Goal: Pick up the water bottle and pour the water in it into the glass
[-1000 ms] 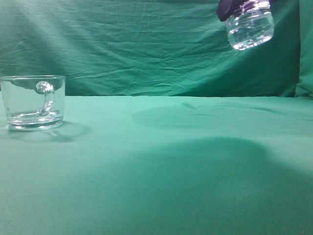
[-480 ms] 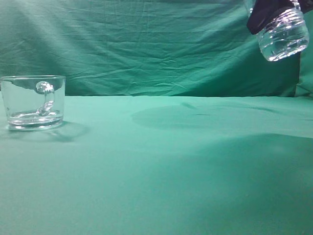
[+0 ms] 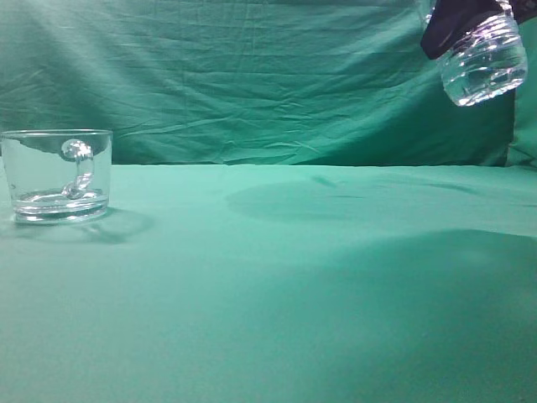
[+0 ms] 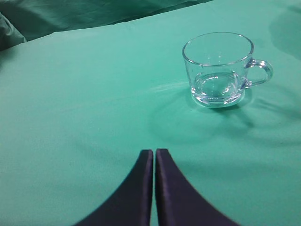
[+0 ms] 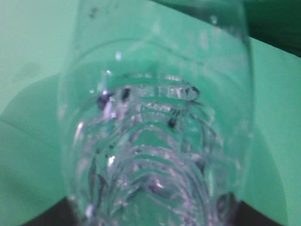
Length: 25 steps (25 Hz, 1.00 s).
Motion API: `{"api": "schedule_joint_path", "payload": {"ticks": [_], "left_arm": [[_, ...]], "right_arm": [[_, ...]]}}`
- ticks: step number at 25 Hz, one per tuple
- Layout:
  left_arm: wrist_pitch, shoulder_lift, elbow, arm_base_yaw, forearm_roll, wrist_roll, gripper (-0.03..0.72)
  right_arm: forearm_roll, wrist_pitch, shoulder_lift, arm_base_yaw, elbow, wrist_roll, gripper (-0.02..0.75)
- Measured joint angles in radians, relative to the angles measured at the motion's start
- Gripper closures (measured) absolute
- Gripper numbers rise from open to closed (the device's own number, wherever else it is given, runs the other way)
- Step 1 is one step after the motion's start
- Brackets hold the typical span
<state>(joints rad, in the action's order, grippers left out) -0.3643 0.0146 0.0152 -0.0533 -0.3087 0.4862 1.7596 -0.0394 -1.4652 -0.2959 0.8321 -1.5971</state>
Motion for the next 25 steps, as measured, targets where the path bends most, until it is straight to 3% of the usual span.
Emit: {"api": "schedule_joint_path", "payload": {"ticks": [25], "left_arm": [[0.000,0.000,0.000,0.000,0.000,0.000,0.688]], "right_arm": [[0.000,0.024,0.001,0.000,0.000,-0.076,0.430]]}}
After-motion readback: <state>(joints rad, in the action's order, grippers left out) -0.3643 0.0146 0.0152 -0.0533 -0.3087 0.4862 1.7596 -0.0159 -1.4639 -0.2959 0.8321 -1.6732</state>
